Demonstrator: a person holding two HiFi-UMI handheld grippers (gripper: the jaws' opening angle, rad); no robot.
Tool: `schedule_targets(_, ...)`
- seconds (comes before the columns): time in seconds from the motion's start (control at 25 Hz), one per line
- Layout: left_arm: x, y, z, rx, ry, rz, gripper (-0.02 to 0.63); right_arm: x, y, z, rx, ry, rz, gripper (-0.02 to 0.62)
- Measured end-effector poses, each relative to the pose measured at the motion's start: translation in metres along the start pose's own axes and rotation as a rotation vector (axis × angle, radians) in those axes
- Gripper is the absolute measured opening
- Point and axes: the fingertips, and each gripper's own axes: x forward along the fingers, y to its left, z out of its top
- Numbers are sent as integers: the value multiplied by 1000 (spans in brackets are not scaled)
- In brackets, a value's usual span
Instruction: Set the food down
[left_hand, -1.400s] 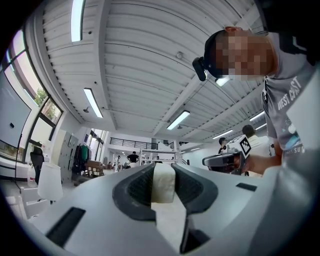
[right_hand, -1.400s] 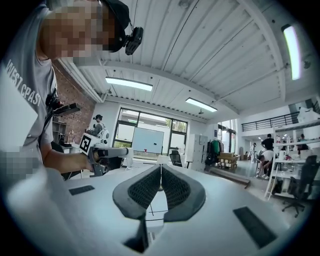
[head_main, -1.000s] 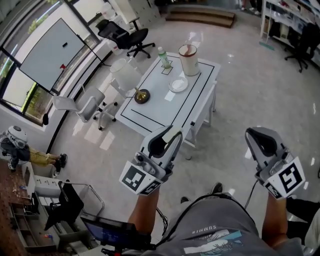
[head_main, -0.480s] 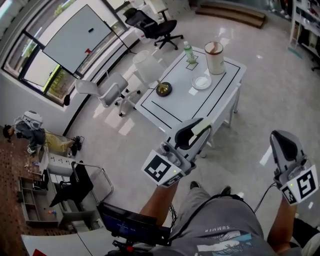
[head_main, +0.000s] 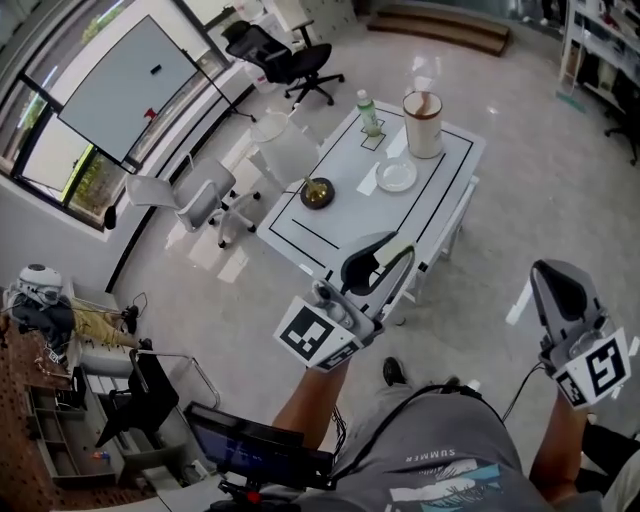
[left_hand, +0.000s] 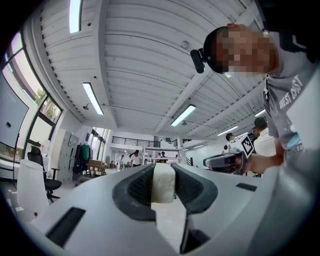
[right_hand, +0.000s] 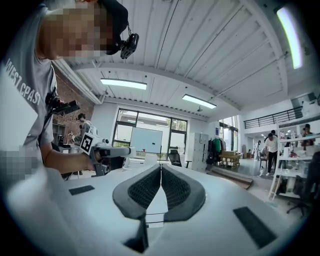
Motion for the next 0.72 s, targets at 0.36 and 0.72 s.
schedule_targets(0.36, -5, 59, -4, -30, -12, -69, 100, 52, 14, 6, -18, 29, -64, 6)
schedule_targets(0.72, 27, 84, -21, -53, 14, -87, 100, 65, -11, -3, -9, 64, -82, 6)
